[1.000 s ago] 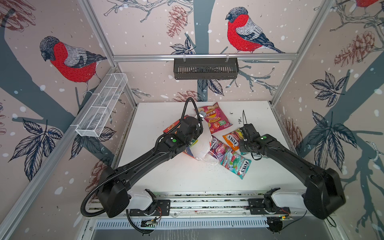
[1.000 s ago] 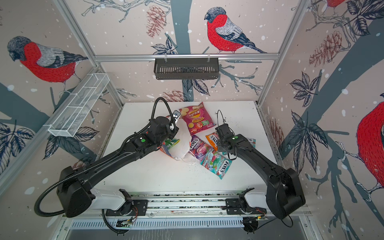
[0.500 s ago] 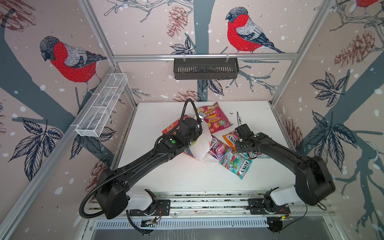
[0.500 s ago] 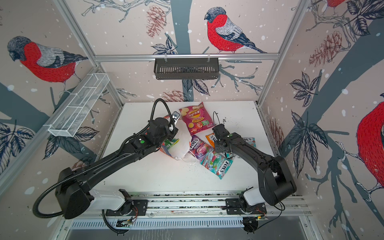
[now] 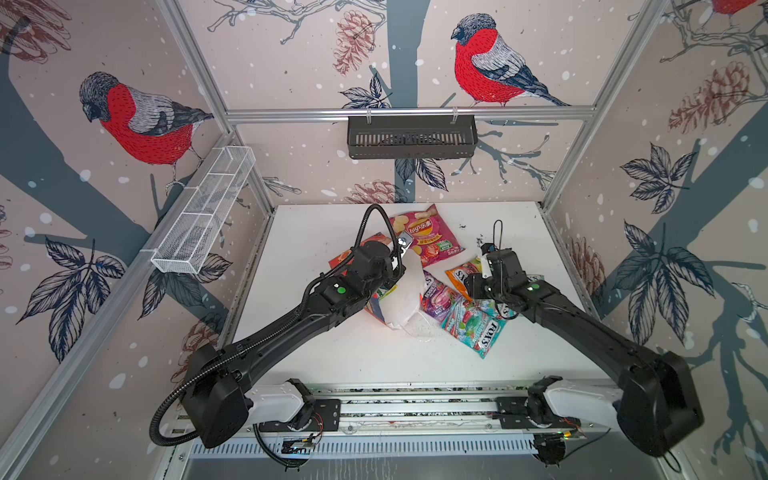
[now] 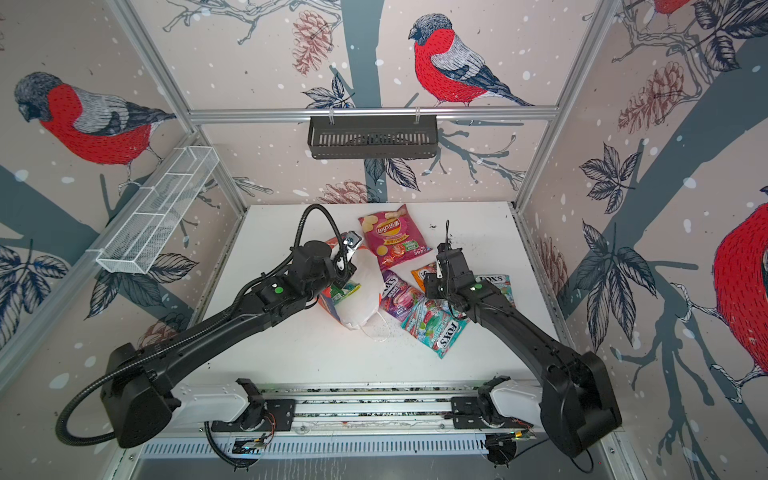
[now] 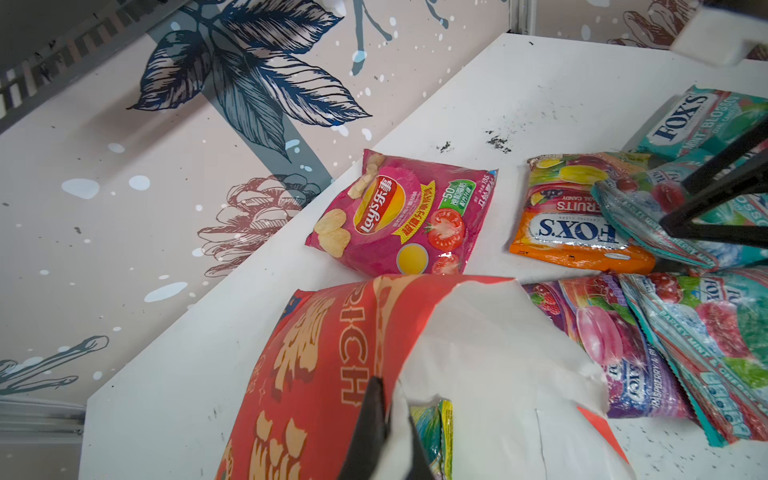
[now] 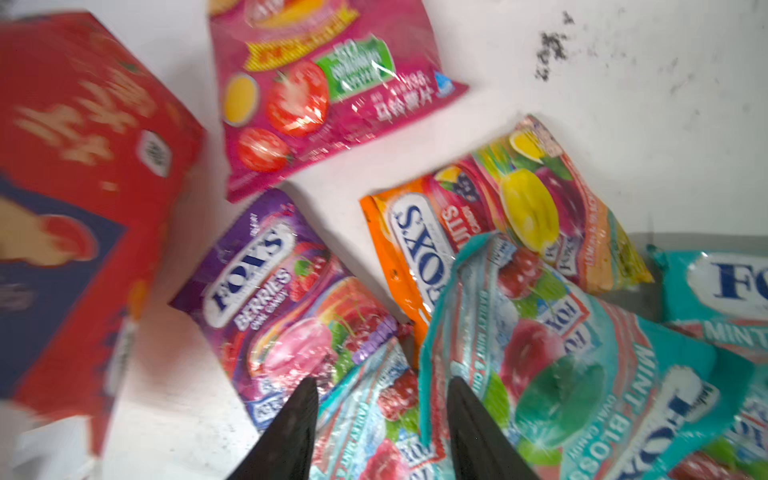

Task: Take the snacks out of the paper bag
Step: 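Lower the teal packet onto the table and open the right gripper, then move the right gripper back over the bag mouth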

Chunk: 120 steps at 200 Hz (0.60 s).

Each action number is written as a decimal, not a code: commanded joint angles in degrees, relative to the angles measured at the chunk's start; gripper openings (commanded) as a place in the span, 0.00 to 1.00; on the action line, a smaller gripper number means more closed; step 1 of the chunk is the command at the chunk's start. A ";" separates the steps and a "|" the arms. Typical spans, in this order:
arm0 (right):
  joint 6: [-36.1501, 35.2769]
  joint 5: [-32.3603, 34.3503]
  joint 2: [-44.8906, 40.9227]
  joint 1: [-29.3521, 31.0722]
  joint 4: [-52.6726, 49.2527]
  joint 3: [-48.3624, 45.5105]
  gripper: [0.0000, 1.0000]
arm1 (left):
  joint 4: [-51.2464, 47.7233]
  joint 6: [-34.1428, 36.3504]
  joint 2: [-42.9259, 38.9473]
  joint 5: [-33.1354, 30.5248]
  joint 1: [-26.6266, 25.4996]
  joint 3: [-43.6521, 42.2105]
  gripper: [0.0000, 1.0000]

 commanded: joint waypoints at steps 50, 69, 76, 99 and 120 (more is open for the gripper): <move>9.72 -19.28 -5.39 0.75 27.17 -11.36 0.52 | -4.62 -1.91 0.58 3.20 -0.02 -1.35 0.05; 10.02 -22.03 -3.92 2.50 29.43 -11.47 0.50 | -6.03 -3.49 -0.28 3.15 -0.02 -2.70 0.04; 10.40 -22.68 -3.29 3.53 30.52 -11.47 0.50 | -6.22 -4.02 -0.79 3.02 -0.01 -3.12 0.04; 11.88 -24.38 -0.37 7.38 34.54 -11.56 0.49 | -6.19 -5.19 -2.22 2.33 -0.02 -4.54 0.04; 13.30 -25.36 3.00 10.38 37.13 -10.97 0.48 | -6.00 -6.18 -2.24 1.24 0.13 -5.00 0.03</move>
